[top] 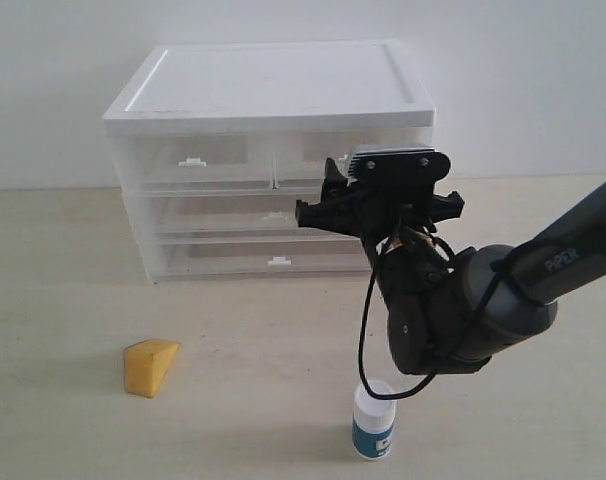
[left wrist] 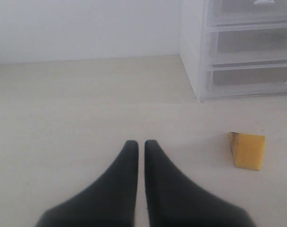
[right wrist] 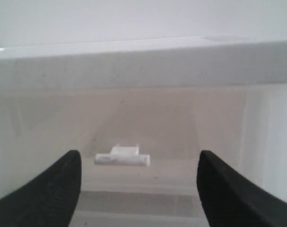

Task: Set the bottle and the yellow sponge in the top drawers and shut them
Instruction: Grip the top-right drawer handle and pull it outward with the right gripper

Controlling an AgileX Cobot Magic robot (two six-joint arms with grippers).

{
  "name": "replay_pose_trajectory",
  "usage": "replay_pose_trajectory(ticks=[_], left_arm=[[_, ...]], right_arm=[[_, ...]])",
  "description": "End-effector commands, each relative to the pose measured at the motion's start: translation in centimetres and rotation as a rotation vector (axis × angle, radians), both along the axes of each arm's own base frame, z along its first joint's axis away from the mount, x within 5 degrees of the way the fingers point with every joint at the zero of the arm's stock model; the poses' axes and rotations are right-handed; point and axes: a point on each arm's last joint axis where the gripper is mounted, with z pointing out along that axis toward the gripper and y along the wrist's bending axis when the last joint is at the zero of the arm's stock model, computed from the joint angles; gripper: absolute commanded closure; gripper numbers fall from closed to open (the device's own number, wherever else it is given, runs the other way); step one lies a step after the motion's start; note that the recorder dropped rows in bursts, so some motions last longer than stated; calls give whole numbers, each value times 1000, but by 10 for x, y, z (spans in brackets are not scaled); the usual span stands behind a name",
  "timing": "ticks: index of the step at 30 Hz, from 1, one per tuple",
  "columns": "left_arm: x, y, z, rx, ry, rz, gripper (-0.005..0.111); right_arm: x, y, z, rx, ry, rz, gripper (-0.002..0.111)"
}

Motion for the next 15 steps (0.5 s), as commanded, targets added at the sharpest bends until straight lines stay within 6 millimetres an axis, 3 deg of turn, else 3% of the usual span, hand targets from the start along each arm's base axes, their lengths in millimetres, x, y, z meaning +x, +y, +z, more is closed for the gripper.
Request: replay_pose_trajectory(ticks=[1,8,15], left_arm=[[0,0,0,-6,-11,-1,102],[0,0,0,-6,-11,-1,102],[0,0,0,-6,-11,-1,102]], right_arm=[[-4,-7,9,50,-11,7,45],[-4,-5,10,41,-19,26,45],[8,4,7,-2,-46,13,45]])
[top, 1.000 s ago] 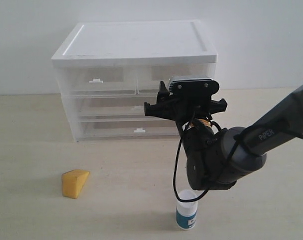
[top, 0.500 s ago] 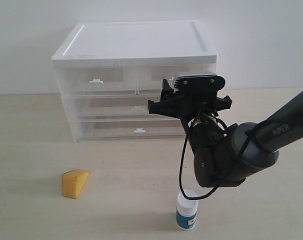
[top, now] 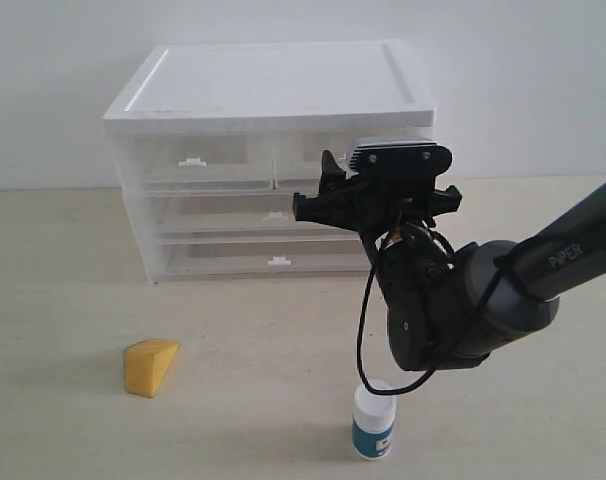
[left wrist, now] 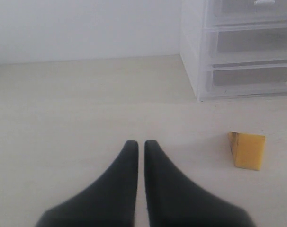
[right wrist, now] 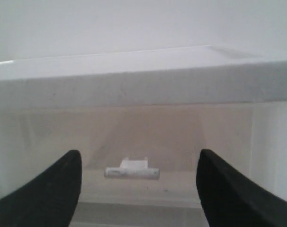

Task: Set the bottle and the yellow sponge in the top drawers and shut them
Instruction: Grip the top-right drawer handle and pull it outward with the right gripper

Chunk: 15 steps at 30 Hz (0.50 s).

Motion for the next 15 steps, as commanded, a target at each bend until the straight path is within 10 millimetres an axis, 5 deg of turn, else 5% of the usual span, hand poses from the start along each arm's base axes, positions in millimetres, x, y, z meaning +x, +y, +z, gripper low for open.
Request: replay_pose_trajectory(ticks=[1,5,6,7,9,15], left_arm=[[0,0,0,-6,-11,-1,102],[0,0,0,-6,-11,-1,102],[0,0,0,-6,-11,-1,102],[0,0,0,-6,-11,-1,102],[0,0,0,-6,-11,-1,102],[0,0,0,-6,-9,-1,102]], right_arm=[[7,2,1,-27,-25,-12,45],[7,2,0,-50,-29,-19,54],[7,2,-1,-53,-18,-16,66],[7,3,-3,-60,9,-8,90],[7,3,-5,-61,22,-5,108],[-2,5,-5,-84,31,-9,108]])
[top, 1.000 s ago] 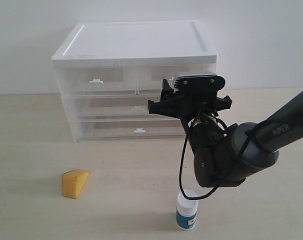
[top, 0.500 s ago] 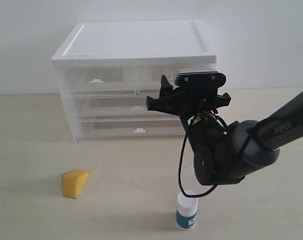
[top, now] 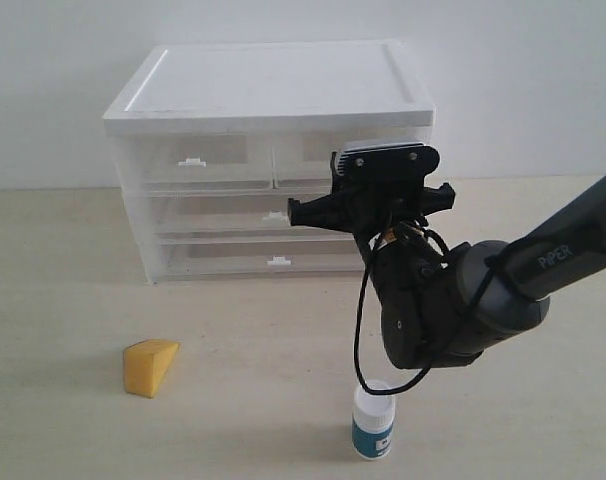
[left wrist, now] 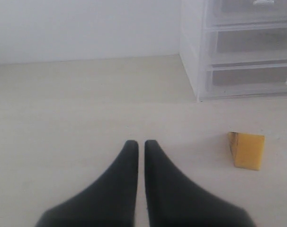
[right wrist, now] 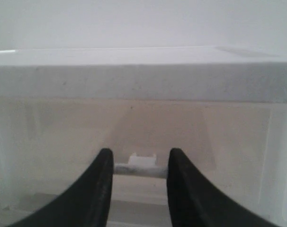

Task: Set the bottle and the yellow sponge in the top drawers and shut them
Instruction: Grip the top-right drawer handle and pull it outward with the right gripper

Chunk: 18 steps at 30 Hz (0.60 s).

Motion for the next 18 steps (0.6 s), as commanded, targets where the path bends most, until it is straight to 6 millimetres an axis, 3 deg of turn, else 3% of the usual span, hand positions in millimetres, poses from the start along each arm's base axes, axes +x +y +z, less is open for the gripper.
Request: replay_pose_trajectory(ticks=[1,9,18], left_arm=[[0,0,0,-6,-11,-1,102],[0,0,0,-6,-11,-1,102],[0,0,0,-6,-11,-1,102]], right_arm=[[-11,2,1,-41,10,-14,108],[-65,15,7,-51,55,22,108],[-96,9,1,-71,110,48,108]])
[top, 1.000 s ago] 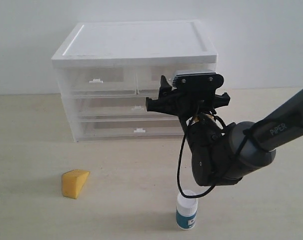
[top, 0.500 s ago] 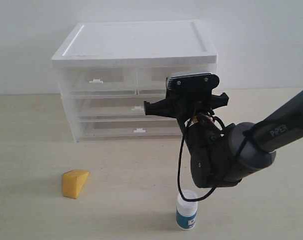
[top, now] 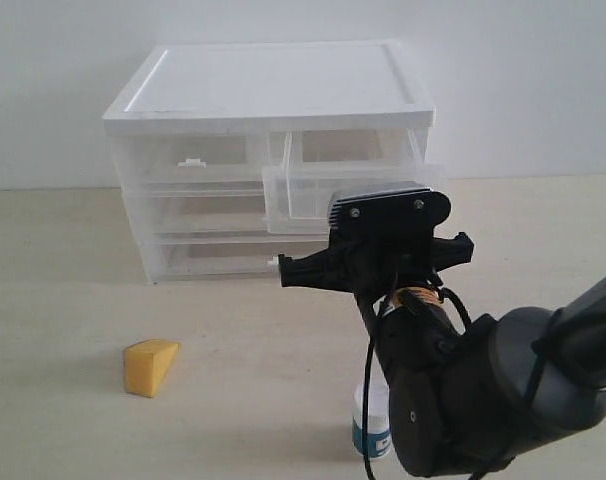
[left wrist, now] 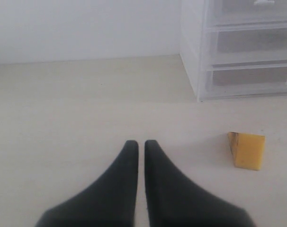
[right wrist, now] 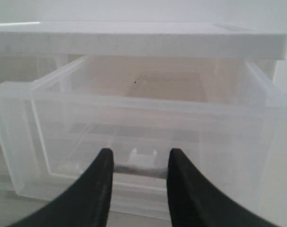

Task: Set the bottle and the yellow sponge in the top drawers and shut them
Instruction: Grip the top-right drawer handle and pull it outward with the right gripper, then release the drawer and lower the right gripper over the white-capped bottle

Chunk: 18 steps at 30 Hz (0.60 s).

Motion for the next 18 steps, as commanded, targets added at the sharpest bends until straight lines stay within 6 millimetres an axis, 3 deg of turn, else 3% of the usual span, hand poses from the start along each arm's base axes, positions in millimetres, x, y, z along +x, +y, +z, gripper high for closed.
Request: replay_pose_trajectory(ticks=[1,5,11,13,18], left_arm=[[0,0,0,-6,-11,-1,102],[0,0,0,-6,-11,-1,102],[0,0,0,-6,-11,-1,102],[0,0,0,-6,-11,-1,102],[0,0,0,-6,-11,-1,102]], right_arm=[[-12,1,-2,-24,23,48,108],[-15,0,-1,-16,29,42,98],[-16,0,-1,47,45,43,46],[-16,-1,-2,47,62,37,35],[-22,-6,-2,44,149,53,31]])
